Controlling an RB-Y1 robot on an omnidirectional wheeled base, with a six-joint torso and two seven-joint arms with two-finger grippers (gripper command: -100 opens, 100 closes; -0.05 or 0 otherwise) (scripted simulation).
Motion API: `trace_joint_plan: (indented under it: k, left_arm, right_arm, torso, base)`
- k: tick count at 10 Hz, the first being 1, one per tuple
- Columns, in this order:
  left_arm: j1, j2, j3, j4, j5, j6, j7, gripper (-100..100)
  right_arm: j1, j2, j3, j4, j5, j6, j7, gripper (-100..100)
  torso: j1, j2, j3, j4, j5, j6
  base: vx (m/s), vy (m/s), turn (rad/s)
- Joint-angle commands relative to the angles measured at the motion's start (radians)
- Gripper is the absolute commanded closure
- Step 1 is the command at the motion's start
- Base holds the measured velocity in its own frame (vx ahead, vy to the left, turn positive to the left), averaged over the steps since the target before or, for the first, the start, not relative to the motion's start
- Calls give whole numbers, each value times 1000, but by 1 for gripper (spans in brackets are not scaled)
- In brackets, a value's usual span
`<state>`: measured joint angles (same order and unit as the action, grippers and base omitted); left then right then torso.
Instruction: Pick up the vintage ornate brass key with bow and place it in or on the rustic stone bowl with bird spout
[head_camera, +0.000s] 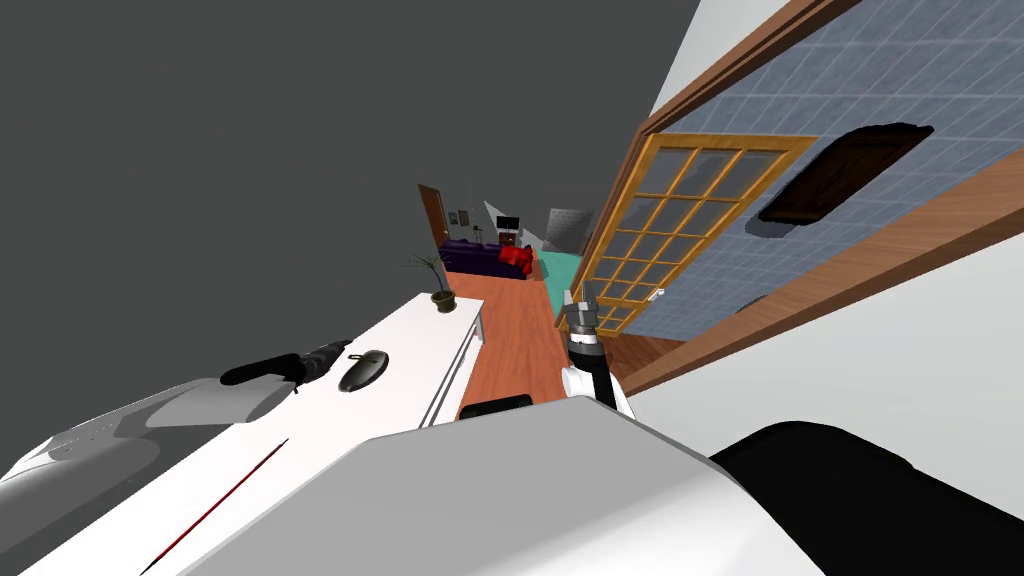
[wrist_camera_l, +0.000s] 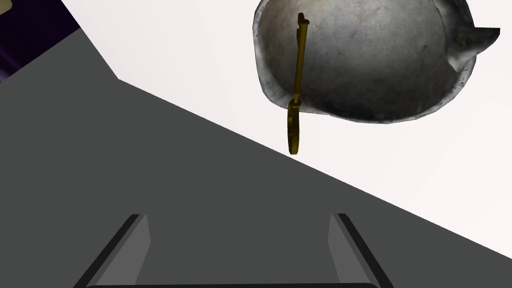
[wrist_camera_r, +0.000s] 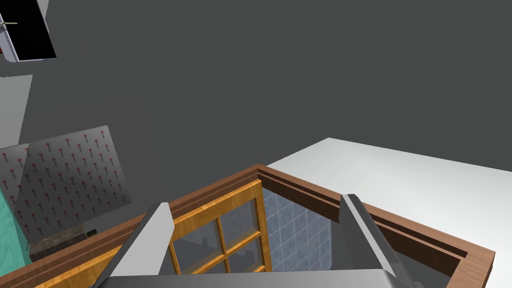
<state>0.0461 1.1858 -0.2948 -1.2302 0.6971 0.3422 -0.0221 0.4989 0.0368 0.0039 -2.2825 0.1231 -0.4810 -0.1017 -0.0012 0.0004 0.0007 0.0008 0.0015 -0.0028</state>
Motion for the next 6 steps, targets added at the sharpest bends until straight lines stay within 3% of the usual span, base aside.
trace_joint_plan:
  k: [1, 6]
  left_arm:
    - [0, 0, 0, 0, 0, 0, 0, 0]
    - [0, 0, 0, 0, 0, -1, 1, 0]
  right_arm:
    - [0, 0, 0, 0, 0, 0, 0, 0]
    - [0, 0, 0, 0, 0, 0, 0, 0]
  torso:
    - [0, 0, 0, 0, 0, 0]
    - [-1, -2, -1, 0, 0, 0]
  base:
    - [0, 0, 0]
    - [0, 0, 0]
